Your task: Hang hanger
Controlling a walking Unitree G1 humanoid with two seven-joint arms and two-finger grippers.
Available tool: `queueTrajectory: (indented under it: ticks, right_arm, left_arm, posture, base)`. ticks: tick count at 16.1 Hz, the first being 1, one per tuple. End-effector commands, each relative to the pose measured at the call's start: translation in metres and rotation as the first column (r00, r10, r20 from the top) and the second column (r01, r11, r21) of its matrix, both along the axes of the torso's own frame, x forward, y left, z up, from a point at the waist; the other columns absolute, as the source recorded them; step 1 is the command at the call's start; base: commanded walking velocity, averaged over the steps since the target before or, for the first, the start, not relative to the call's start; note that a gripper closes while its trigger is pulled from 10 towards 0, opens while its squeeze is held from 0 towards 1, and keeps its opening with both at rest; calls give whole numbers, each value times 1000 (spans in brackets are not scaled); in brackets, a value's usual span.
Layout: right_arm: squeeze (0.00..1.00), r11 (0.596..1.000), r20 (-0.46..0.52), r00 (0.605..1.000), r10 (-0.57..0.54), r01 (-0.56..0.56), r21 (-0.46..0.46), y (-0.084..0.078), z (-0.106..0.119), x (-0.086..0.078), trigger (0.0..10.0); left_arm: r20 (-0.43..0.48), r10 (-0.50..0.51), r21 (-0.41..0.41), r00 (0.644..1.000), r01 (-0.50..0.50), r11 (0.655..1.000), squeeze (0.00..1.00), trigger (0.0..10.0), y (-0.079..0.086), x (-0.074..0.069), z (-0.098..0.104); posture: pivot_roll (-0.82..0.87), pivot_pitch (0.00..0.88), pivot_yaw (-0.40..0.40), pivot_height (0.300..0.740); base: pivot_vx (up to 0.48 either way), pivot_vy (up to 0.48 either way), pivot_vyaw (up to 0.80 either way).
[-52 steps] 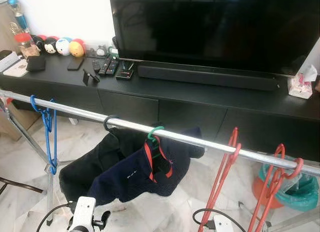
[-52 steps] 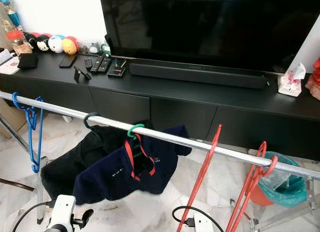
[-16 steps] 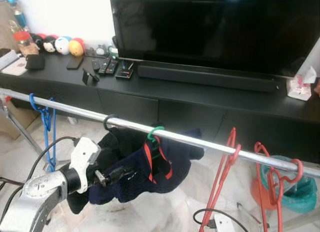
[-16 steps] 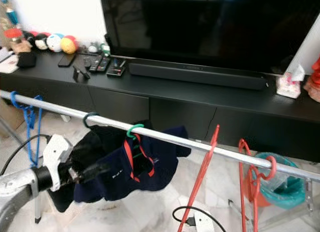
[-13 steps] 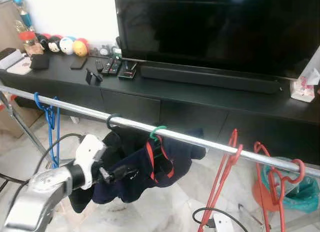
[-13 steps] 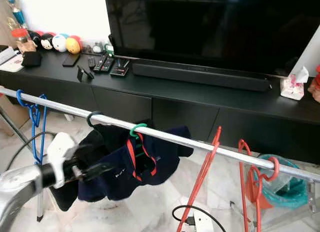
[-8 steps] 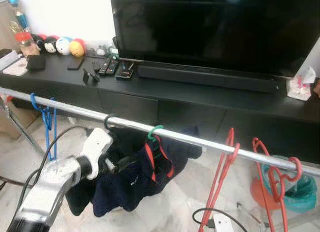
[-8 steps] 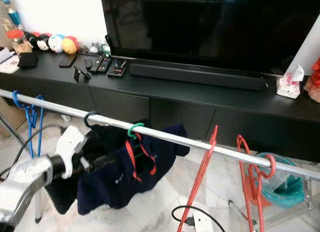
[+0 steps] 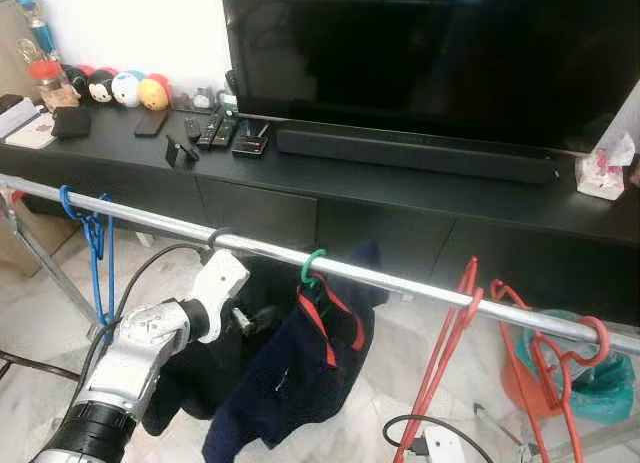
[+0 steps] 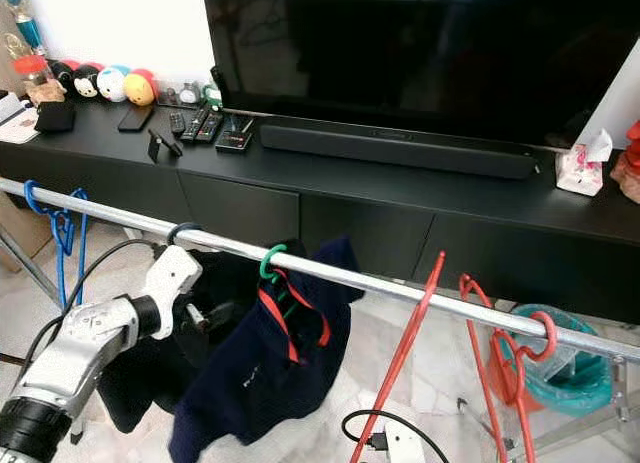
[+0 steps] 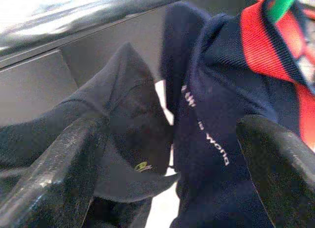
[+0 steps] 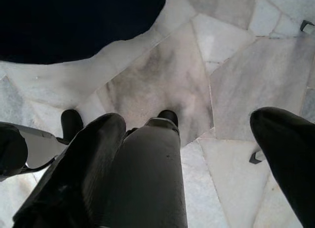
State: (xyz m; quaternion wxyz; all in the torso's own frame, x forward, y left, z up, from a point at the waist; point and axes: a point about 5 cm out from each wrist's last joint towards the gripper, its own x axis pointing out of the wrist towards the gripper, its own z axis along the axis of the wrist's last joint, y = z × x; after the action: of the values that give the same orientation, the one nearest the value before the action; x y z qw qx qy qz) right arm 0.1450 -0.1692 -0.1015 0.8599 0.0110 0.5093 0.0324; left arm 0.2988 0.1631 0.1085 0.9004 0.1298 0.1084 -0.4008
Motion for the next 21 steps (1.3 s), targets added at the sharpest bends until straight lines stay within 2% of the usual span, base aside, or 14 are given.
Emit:
queueTrajectory:
  ticks: [1,5,7,10,13,15,17,21]
  right_arm:
    - [0,1000,1,1000,-18,18,4,-1,0,-1,10000]
    - [0,1000,0,1000,-13,13,7,-1,0,-2,10000]
    - [0,1000,1,1000,-17,17,6,-1,0,-2,10000]
    - [0,1000,0,1000,-13,13,6,-1,0,-1,10000]
    - [0,1000,2,1000,-14,14,8,-1,0,0,10000]
    - [0,1000,2,1000,-15,15,7,-1,0,0,10000]
    - [0,1000,-3,1000,-8,8,4,-2,0,-1,10000]
    - [0,1000,-1,1000,-9,9,4,-3,0,-1,10000]
  left_arm:
    - [12,-57,-4,998,57,998,0,10000,-6,-1,8]
    - [31,-72,8,997,72,997,0,10000,-7,0,11]
    - [55,-62,-26,997,63,998,0,10000,-8,1,19]
    - [-14,-140,-26,990,139,990,0,10000,-10,-6,17]
    - [-50,-144,-21,988,144,989,0,10000,-8,-4,7]
    - [-52,-136,-7,989,136,991,0,10000,-8,-1,3]
    - [-49,-58,-75,997,54,996,0,10000,-9,15,4]
    - [-106,-35,-110,994,24,994,0,10000,-15,22,-12]
  posture:
    - [-138,0,-26,740]
    - [-137,0,-25,740]
    - [-139,0,-26,740]
    - [-128,0,-31,740]
    - [-134,0,-32,740]
    - [-132,0,-33,740]
    - [-128,0,-38,740]
    - [-138,0,-41,740]
  base:
    - [0,0,0]
    - [0,0,0]
    - [0,0,0]
    - [0,0,0]
    - [0,0,0]
    - [0,0,0]
    - [0,0,0]
    - [0,0,0]
